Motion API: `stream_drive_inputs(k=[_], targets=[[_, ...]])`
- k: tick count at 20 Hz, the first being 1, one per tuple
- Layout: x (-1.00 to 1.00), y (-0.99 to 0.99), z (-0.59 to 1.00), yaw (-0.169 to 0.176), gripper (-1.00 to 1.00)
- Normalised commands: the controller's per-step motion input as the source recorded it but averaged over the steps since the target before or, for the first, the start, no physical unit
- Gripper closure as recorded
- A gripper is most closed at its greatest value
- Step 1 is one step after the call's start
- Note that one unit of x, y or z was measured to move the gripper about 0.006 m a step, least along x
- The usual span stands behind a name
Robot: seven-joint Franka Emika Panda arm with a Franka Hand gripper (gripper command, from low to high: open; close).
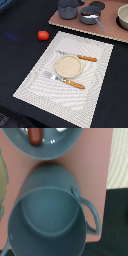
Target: Place the fish, sausage, and tomato into the frying pan.
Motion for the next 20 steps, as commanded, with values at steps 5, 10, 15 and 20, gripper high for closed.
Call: stream_drive_inputs(k=[5,10,15,20], targets=[[-0.61,-0.61,0.08,0.000,-1.00],[-0.55,-0.73,0.00,0.000,-1.00],[-0.52,-0.77,-0.05,0.000,-1.00],[-0.50,-0.79,-0.10,0.000,-1.00]])
